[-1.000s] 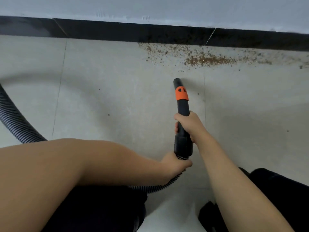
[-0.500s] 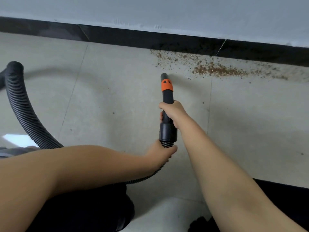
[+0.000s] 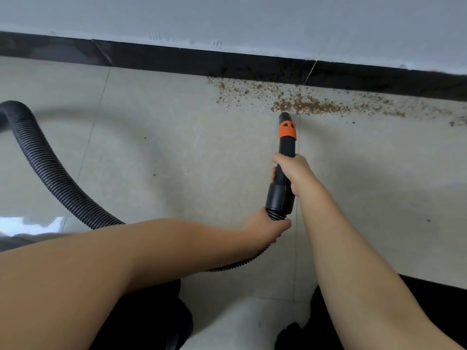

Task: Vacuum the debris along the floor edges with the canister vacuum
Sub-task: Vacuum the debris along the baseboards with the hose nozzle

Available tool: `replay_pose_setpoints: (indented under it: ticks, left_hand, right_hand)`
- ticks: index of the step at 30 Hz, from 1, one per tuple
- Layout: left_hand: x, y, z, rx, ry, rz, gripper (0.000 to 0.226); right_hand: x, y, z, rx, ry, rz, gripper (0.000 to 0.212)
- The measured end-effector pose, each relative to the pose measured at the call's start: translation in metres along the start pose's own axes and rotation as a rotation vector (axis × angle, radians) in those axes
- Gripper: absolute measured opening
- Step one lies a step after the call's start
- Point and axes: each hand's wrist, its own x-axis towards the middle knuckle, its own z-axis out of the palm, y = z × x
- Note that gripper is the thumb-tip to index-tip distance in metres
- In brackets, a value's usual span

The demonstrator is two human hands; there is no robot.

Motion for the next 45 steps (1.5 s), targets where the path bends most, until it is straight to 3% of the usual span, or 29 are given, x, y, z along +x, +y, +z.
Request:
replay_pose_setpoints:
  ticks: [11, 15, 22, 33, 45]
  left_hand:
    - [-0.011, -0.011, -0.046, -0.093, 0.26, -0.049, 0.019]
    - [-0.011, -0.012, -0.058, -0.079, 0.3, -0.059, 0.011]
    - [-0.005, 0.0, -0.044, -0.063, 0.235, -0.07, 0.013]
    - [0.003, 0.007, -0.006, -0.014, 0.048, -0.056, 0.013]
    - [-0.001, 0.006, -0.034, -0.133, 0.238, -0.104, 0.01]
  right_hand:
    - [-0.005, -0.015, 0.08, -0.131, -0.25, -0.037, 0.012]
    - [-0.003, -0.019, 0.093, -0.14, -0.305, -0.039, 0.012]
    - [0.003, -0.021, 0.069, -0.101, -0.257, -0.029, 0.011]
    - [0.009, -0.003, 0.009, 0.04, -0.031, -0.003, 0.013]
    - [0.015, -0.016, 0.063, -0.043, -0.214, -0.034, 0.012]
